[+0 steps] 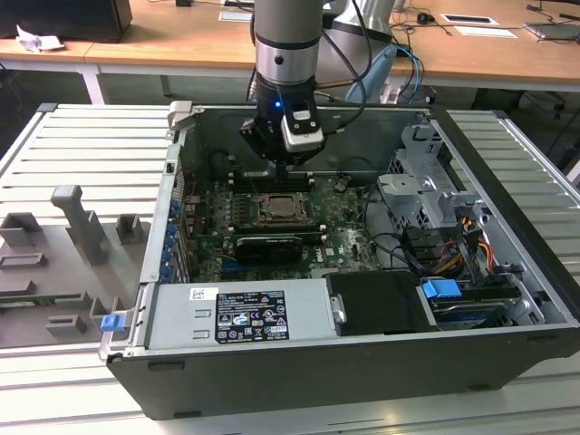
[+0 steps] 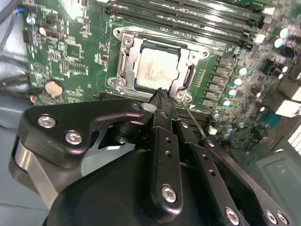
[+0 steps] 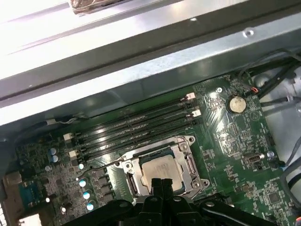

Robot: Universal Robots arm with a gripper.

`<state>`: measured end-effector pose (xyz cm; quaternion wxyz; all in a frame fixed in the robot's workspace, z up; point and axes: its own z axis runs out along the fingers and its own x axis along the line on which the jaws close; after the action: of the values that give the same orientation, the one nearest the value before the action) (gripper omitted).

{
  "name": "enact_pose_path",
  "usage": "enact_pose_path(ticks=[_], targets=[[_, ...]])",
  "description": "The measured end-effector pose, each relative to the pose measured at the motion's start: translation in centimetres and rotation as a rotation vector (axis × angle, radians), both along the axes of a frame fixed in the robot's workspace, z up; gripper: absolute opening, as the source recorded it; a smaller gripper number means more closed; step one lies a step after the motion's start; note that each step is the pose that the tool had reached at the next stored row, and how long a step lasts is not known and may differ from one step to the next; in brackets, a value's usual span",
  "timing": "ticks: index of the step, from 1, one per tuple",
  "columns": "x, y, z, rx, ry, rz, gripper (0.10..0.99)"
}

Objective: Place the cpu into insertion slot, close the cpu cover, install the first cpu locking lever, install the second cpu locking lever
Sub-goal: 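Install the first cpu locking lever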

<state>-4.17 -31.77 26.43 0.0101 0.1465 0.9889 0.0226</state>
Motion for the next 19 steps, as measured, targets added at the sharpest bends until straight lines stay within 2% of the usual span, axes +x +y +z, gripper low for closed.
enact_pose_path(ticks=[3,5,7,8,15,18,19], targets=[[0.00,0.00,-0.09,0.000,0.0000,0.113,0.106],[0.00,0.00,-0.10,0.000,0.0000,0.156,0.106],[0.00,0.00,-0.11,0.000,-0.0001,0.238,0.106],[0.00,0.00,-0.11,0.000,0.0001,0.260,0.106],[-0.02,0.00,-0.12,0.000,0.0000,0.407,0.106],[-0.61,0.00,-0.11,0.000,0.0000,0.414,0.106],[-1.07,0.00,-0.12,0.000,-0.0020,0.414,0.106]])
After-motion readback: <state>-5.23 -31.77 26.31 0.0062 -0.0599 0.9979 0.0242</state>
